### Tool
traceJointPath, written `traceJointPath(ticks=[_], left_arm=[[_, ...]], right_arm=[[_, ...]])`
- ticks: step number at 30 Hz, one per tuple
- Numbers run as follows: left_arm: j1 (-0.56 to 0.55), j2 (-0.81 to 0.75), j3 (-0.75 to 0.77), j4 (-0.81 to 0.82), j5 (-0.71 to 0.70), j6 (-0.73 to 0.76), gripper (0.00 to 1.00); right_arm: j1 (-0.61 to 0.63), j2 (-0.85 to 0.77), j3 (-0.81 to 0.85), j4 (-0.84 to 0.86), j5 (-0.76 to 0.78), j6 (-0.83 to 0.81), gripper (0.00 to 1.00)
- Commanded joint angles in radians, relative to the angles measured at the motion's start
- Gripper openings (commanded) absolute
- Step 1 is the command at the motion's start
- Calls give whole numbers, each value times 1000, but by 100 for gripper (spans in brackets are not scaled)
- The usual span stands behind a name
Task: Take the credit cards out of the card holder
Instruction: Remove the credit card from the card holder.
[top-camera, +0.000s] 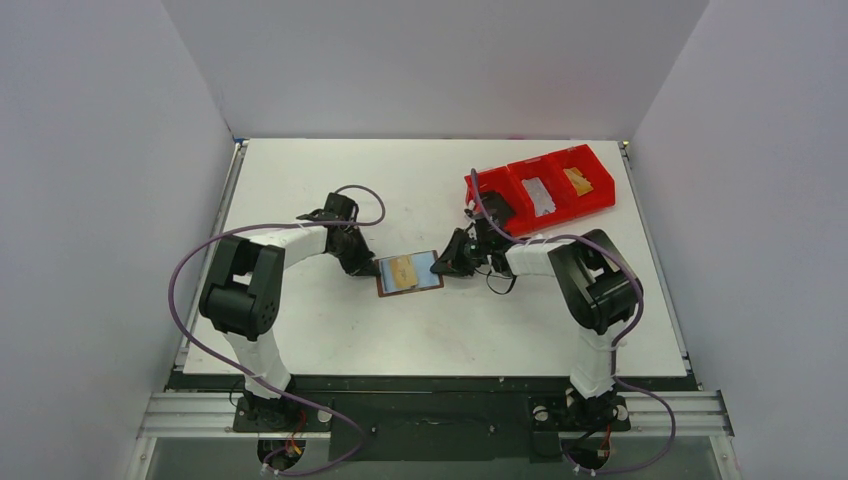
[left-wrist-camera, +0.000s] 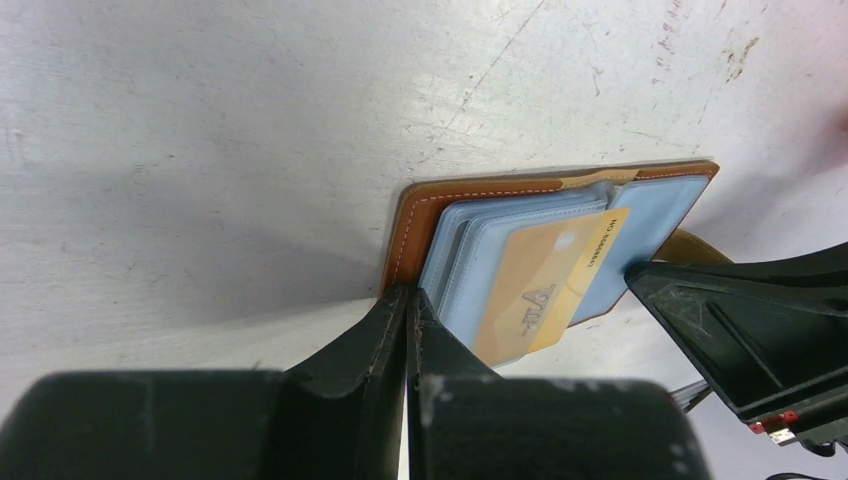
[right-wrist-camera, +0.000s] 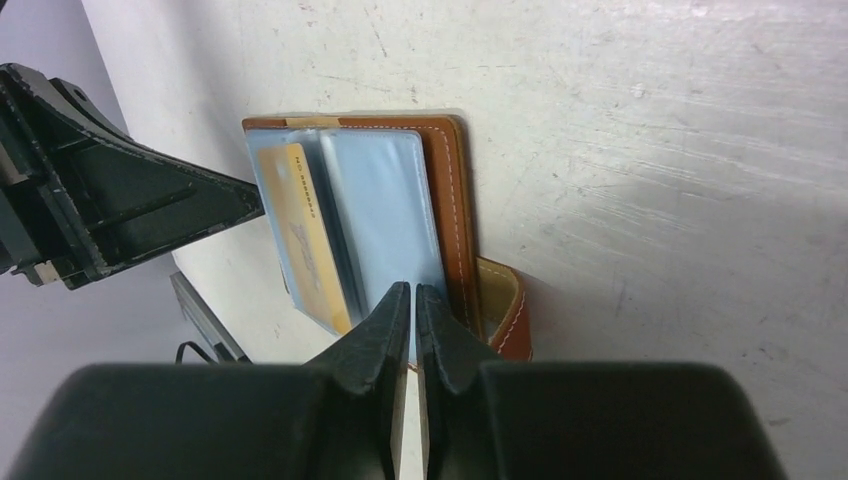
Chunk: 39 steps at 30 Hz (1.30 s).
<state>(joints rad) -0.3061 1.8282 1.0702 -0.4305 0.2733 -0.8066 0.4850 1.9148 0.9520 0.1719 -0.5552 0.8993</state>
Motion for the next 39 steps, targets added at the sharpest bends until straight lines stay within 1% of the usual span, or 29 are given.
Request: traceJointPath(ticks=[1, 3, 5, 9, 15, 23, 35, 37, 39], left_arm=[[10, 35, 14, -94, -136, 58, 0], [9, 36, 14, -92, -132, 57, 0], [9, 38, 16, -92, -130, 58, 0], [9, 40, 19, -94, -129, 60, 0], [6, 44, 19, -91, -127, 56, 0], [0, 42, 18, -84, -127, 46, 0], [-5, 50, 27, -87, -127, 46, 0], [-5, 50, 27, -87, -127, 45, 0], [-5, 51, 30, -90, -127, 46, 0]], right_arm=[[10, -30, 8, 45, -27, -8, 9], [28, -21, 38, 46, -59, -16, 18], [48, -14, 69, 47, -67, -19, 24], [75, 2, 96, 36, -57, -21, 27], [89, 41, 119, 23, -56, -32, 28], [101, 78, 130, 4, -35, -55, 28], [134, 114, 136, 31, -46, -29, 27], [132, 116, 128, 39, -47, -22, 26], [127, 119, 119, 50, -48, -13, 18]])
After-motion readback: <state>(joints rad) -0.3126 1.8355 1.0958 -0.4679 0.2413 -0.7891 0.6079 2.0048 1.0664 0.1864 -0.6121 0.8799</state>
